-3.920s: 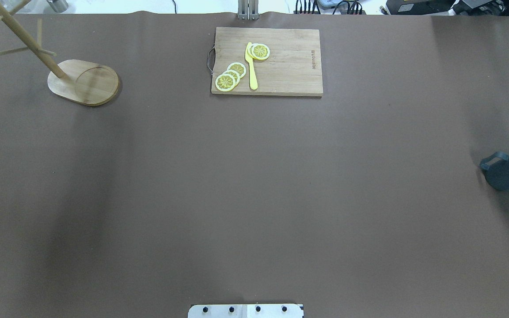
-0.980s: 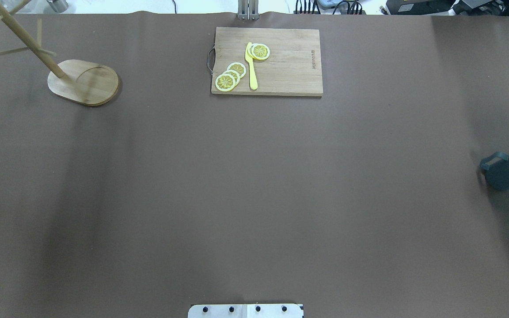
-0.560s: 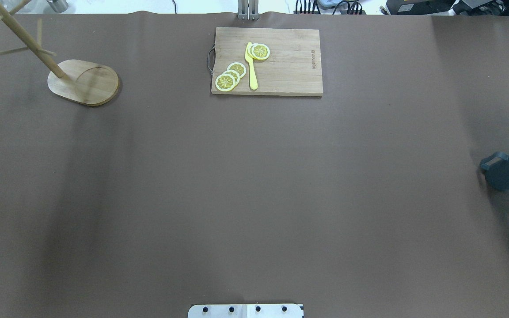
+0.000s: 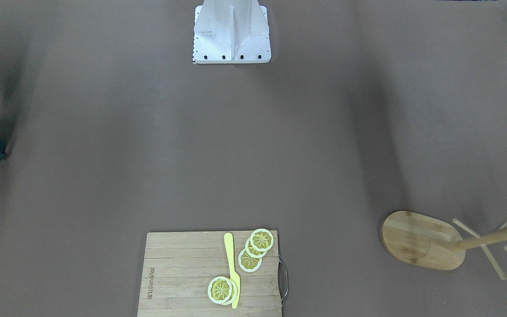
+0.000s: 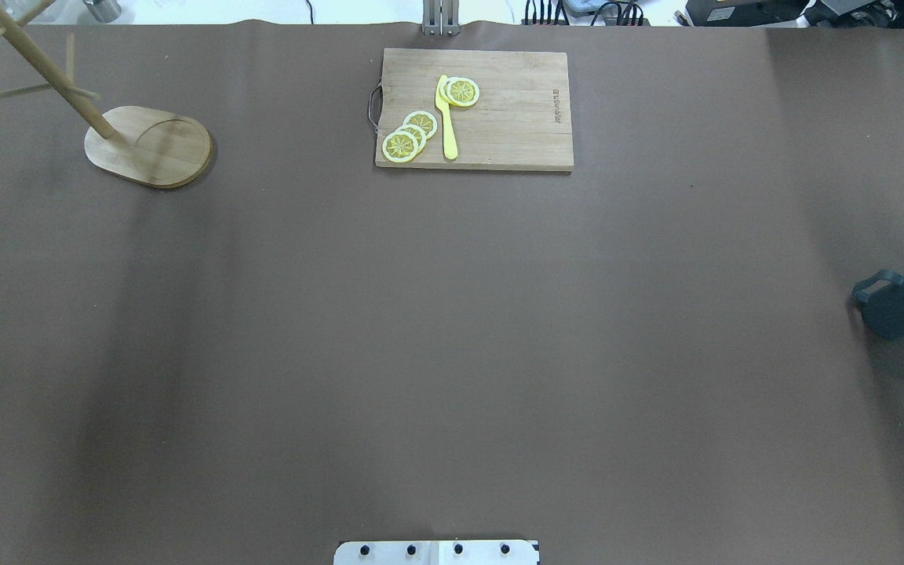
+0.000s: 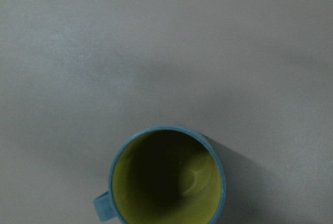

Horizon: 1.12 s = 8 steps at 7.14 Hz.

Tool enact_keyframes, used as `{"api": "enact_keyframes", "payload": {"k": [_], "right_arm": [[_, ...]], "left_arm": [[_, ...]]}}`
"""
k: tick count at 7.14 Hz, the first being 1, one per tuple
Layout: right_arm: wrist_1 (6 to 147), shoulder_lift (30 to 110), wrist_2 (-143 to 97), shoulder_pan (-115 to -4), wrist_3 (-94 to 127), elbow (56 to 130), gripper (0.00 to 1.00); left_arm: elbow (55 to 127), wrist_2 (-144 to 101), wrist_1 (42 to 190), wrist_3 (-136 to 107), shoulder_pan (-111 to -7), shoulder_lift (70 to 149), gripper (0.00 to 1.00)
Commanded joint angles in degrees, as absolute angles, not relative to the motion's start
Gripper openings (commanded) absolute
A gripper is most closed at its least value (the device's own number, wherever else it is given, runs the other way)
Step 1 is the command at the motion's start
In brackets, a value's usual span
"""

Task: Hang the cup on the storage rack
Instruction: 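Grasp the blue mug with the right gripper near its rim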

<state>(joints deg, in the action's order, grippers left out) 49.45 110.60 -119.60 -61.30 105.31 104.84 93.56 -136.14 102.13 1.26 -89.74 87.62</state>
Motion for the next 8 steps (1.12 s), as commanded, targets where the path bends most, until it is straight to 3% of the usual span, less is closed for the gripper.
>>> {"api": "enact_keyframes", "payload": {"k": [1, 3, 4, 5, 6, 8], "right_arm": [[42.2, 111.2, -118.1, -60.0, 108.5, 100.5, 0.99], [41.9, 111.5, -118.2, -60.0, 108.7, 100.5, 0.99], [41.9, 111.9, -118.3, -59.9, 109.1, 100.5, 0.90], [41.8, 111.9, -117.6, -59.9, 112.2, 100.5, 0.41], [40.8, 111.9, -114.9, -57.9, 112.5, 100.5, 0.00], [40.3, 111.7, -113.1, -55.5, 114.5, 100.8, 0.00]], "left_arm": [[93.6, -136.1, 102.1, 1.3, -89.7, 87.6, 0.98], [93.6, -136.2, 102.1, 1.3, -89.7, 87.6, 0.98], [93.6, -136.2, 102.1, 1.3, -89.7, 87.6, 0.98], [93.6, -136.2, 102.1, 1.3, -89.7, 87.6, 0.98], [93.6, -136.2, 102.1, 1.2, -89.7, 87.6, 0.98], [93.5, -136.2, 102.1, 1.2, -89.7, 87.5, 0.98]]}}
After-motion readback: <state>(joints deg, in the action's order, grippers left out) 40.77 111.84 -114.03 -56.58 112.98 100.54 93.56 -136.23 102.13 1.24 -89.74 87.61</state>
